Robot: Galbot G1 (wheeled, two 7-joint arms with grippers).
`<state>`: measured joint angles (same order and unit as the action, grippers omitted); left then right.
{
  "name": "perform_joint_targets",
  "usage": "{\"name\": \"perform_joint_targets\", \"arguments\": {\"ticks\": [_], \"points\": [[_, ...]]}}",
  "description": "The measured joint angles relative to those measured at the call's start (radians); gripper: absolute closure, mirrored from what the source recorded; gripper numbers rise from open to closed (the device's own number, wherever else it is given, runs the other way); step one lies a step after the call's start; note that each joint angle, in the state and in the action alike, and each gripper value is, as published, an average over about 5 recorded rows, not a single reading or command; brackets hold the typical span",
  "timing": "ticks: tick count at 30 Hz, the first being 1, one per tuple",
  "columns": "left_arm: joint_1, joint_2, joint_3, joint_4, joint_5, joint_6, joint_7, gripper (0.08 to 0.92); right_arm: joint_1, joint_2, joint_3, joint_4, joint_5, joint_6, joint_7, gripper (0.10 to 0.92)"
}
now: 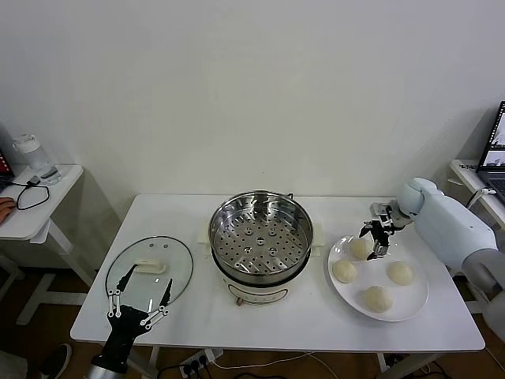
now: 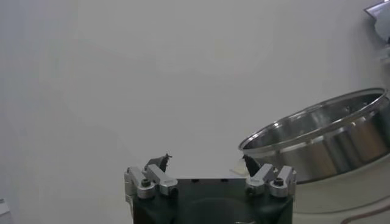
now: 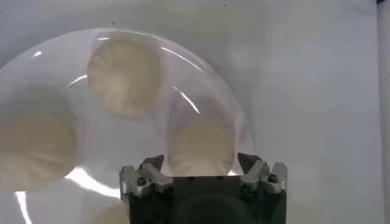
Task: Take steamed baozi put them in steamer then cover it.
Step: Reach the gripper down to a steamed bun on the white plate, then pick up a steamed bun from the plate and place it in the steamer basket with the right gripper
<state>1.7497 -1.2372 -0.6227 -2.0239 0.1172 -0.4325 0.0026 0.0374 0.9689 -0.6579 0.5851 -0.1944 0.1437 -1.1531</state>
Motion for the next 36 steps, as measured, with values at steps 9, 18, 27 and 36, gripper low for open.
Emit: {"name": "perform_joint_targets", "arguments": {"ticks": [9, 18, 27, 36], "points": [[-0.001, 0.001, -0.003, 0.002, -0.002, -0.003, 0.000, 0.177, 0.024, -0.019, -0.031, 0.043, -0.004, 0.011, -0.003, 0.365], [-0.005, 0.008, -0.004, -0.002, -0.003, -0.002, -0.001, 0.177, 0.173, -0.065, -0.137, 0.224, 0.029, 0.118, -0.023, 0.347], [0.000, 0.014, -0.005, -0.015, -0.005, -0.002, -0.002, 0.177, 0.398, -0.012, -0.265, 0.402, 0.053, 0.300, -0.025, 0.347], [0.003, 0.017, 0.004, -0.024, -0.005, -0.007, -0.003, 0.177, 0.482, 0.102, -0.335, 0.499, 0.015, 0.418, -0.017, 0.347]]}}
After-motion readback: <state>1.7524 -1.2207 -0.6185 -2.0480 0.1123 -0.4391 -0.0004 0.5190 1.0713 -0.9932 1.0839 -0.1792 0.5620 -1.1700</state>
